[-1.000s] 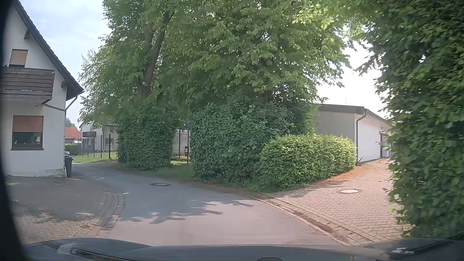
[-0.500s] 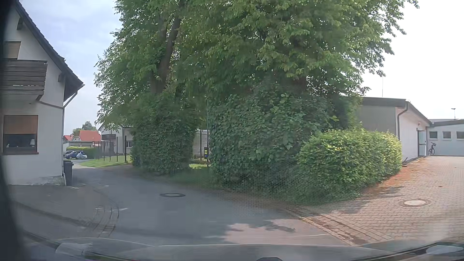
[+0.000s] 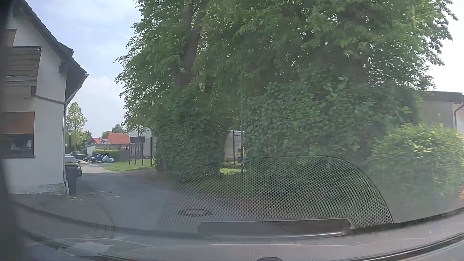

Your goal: Follow the waypoints while adhering to traffic rules and regulations

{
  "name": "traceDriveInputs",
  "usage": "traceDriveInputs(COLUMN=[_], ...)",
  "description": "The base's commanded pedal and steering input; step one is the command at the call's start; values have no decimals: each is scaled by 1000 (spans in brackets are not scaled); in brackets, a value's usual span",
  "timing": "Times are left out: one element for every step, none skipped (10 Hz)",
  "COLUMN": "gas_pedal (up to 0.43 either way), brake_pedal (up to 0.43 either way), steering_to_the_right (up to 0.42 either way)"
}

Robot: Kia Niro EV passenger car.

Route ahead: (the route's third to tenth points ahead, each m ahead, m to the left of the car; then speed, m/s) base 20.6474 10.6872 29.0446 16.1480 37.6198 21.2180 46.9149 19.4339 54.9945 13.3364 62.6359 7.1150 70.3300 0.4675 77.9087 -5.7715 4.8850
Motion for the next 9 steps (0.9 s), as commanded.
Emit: traceDriveInputs(gas_pedal=[138,138,138,138,138,138,118,47,47], brake_pedal=[0,0,0,0,0,0,0,0,0], steering_to_the_right=[-239,-243,-244,-244,-247,-254,-251,-234,-219])
